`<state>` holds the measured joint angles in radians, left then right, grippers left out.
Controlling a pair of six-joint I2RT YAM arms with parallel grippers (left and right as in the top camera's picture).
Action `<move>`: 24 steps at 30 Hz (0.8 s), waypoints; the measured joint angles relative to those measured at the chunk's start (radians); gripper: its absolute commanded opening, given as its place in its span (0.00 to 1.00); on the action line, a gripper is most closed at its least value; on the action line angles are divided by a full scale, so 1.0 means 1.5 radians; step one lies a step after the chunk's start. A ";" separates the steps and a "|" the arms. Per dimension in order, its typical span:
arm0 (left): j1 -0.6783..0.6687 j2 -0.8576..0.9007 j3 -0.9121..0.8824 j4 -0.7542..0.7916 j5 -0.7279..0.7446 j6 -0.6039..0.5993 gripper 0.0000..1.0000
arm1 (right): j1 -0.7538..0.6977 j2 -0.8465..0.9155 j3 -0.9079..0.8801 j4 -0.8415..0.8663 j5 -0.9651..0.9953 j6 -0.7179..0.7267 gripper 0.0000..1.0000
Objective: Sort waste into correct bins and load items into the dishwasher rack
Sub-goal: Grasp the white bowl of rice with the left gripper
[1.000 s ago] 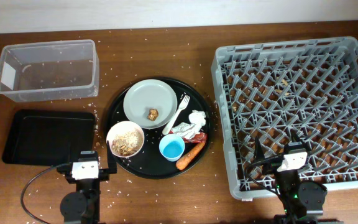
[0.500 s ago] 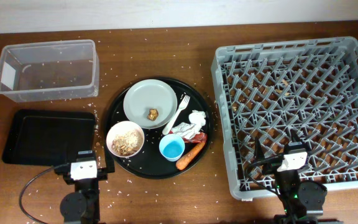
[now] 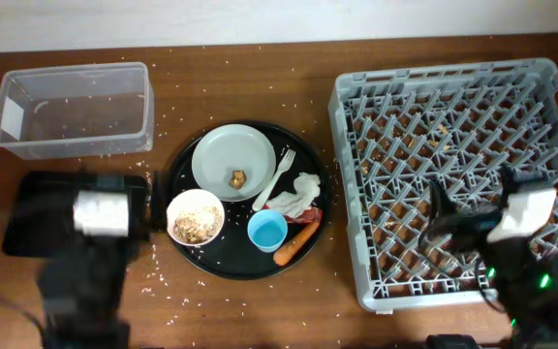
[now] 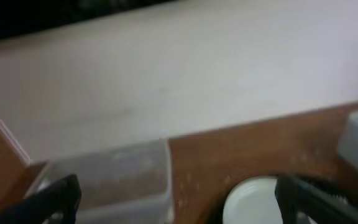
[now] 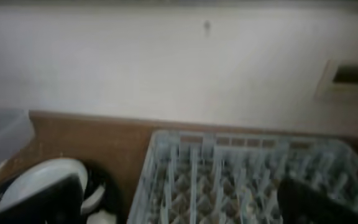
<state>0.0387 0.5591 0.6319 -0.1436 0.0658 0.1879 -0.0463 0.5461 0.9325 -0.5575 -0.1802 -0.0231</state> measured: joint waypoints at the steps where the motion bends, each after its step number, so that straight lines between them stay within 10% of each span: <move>1: -0.001 0.110 0.112 -0.084 0.029 0.000 0.99 | 0.000 0.052 0.056 -0.052 0.001 0.001 0.98; 5: -0.076 0.396 0.376 -0.448 0.079 0.000 0.99 | 0.000 0.233 0.180 -0.166 -0.005 0.001 0.98; 9: -0.129 0.579 0.405 -0.513 0.154 -0.018 0.99 | 0.000 0.346 0.184 -0.205 -0.059 0.001 1.00; 11: -0.136 0.682 0.405 -0.526 0.190 -0.031 0.48 | 0.000 0.399 0.184 -0.228 -0.077 0.002 0.89; 17: -0.159 0.836 0.406 -0.540 0.114 -0.213 0.40 | 0.000 0.479 0.185 -0.257 -0.089 0.009 0.84; 24: -0.233 0.873 0.406 -0.533 -0.020 -0.307 0.04 | 0.000 0.482 0.185 -0.259 -0.089 0.008 0.83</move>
<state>-0.3107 1.8683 1.2407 -0.9436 0.0357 -0.2722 -0.0463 1.2690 1.2098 -0.9463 -0.3130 -0.0109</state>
